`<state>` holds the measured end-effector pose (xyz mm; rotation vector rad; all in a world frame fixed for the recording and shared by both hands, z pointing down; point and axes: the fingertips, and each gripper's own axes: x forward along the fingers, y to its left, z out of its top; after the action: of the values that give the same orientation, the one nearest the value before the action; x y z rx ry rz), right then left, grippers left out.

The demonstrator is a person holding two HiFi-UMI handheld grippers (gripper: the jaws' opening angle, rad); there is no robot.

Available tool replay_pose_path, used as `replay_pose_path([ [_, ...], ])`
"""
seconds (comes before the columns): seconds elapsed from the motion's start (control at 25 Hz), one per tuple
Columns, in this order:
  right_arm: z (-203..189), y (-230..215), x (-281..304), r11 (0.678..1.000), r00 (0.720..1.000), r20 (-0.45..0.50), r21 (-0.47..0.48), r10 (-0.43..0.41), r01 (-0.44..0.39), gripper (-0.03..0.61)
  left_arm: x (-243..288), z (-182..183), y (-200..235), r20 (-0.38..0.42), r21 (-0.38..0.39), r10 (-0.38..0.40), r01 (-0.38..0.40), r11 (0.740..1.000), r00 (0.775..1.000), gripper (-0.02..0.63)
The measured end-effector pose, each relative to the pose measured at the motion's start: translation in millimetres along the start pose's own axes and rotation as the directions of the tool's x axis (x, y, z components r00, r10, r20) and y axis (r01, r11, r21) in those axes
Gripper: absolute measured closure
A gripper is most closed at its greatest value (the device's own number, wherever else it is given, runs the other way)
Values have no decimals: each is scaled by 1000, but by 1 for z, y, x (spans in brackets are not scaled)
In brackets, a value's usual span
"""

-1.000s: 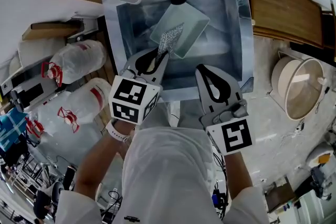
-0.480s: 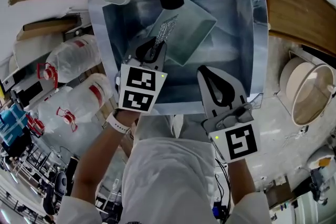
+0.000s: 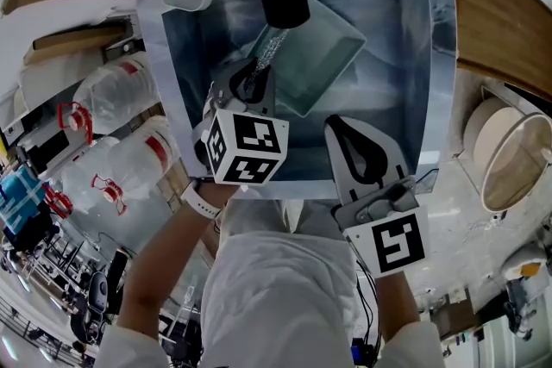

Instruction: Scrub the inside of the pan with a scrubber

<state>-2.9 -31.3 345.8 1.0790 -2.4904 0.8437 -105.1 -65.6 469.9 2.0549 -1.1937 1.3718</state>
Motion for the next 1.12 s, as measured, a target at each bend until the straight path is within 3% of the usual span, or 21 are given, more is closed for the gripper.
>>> replay_pose_path([
  [0.2, -4, -7, 4, 1000, 1000, -1, -14, 1, -1, 569, 5, 0, 7, -13, 33, 22, -22, 999, 1000, 538],
  [0.28, -3, -9, 5, 999, 1000, 11, -38, 1, -1, 569, 8, 1, 6, -9, 18, 15, -15, 1000, 1000, 538],
  [0.56, -7, -6, 5, 1000, 1000, -12, 9, 3, -2, 569, 15, 3, 17, -2, -28, 12, -12, 1000, 1000, 538],
  [1.12, -10, -8, 1, 1000, 1000, -14, 16, -6, 6, 569, 29, 19, 26, 32, -23, -32, 32, 999, 999, 540],
])
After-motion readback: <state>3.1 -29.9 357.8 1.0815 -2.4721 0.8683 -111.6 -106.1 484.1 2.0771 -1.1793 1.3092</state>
